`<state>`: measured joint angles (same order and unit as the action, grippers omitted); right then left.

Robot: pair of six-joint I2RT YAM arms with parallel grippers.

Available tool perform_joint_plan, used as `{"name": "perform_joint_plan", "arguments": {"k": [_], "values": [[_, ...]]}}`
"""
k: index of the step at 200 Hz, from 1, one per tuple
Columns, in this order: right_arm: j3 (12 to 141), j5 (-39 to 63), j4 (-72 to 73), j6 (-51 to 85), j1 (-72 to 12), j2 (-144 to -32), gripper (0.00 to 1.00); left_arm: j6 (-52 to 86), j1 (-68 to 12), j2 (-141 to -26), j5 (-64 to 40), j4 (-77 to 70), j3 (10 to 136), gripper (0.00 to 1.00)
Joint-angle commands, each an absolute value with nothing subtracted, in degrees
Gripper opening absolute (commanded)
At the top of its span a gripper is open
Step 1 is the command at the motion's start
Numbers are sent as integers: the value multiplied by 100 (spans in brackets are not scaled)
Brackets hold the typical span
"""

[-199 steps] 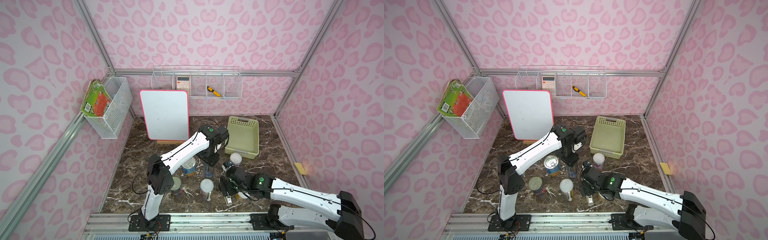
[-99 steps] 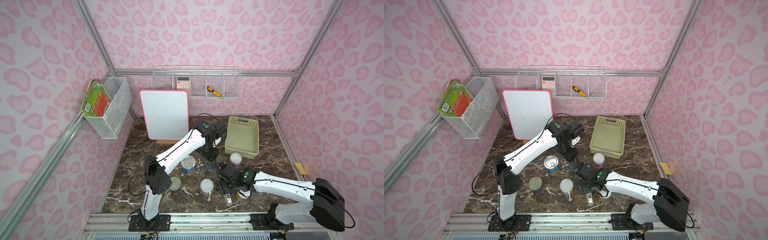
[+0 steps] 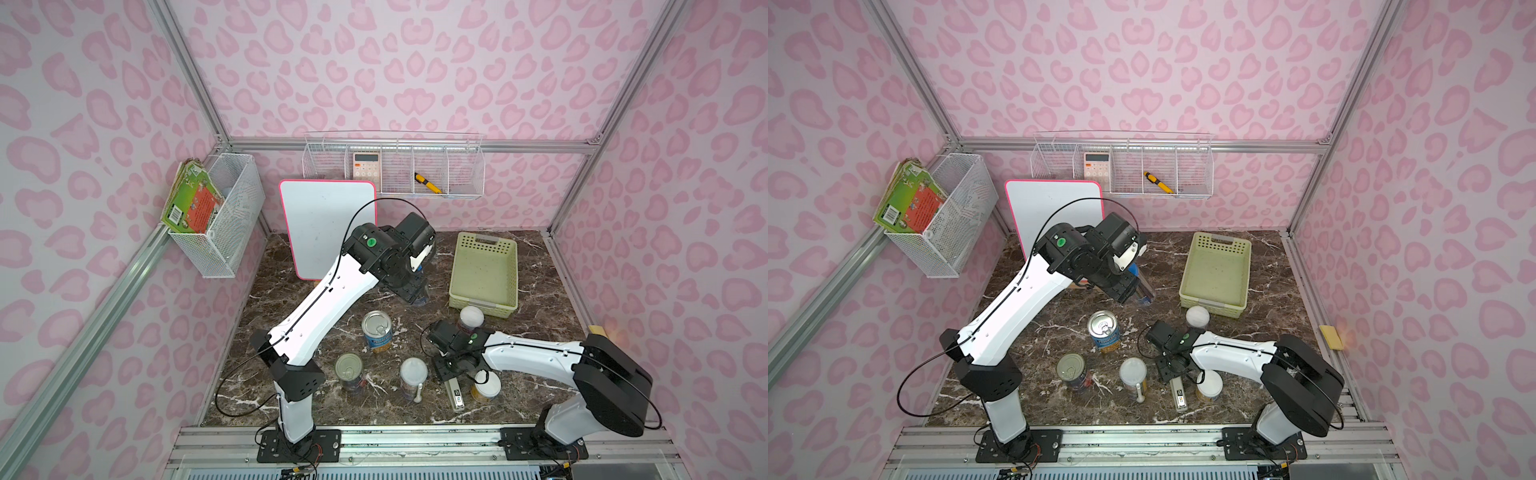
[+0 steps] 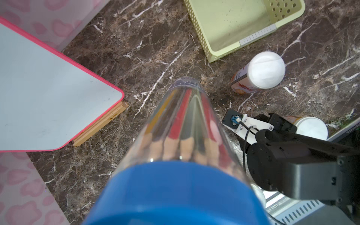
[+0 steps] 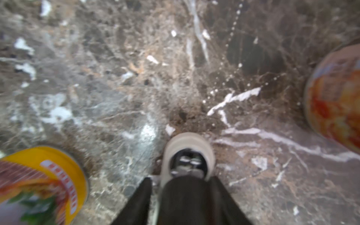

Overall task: Put the canned food in the basket
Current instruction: Pick up the distractor from the center of the board, then place the distractor at the center of the board.

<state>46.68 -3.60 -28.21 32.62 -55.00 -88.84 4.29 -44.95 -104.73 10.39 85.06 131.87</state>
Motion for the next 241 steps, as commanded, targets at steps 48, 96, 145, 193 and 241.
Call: {"name": "perform_joint_plan", "arguments": {"k": [48,96,145,193,241], "values": [[5258,-529,-3212,3110,-5465,-8548,6,512,-3717,-9521,1476,8574,13338,33],[6437,-863,-4172,2939,-5453,-7929,0,453,-2613,-8648,1493,8486,12627,32],[7327,-1186,-4751,2301,-4450,-7153,0,263,-1602,-8106,1882,8410,11559,31],[7752,-622,-4813,1425,-1894,-6894,0,279,-663,-8180,2198,8069,11086,28],[7629,-346,-4456,954,0,-7179,0,380,257,-8209,2298,7151,10217,27]]}}
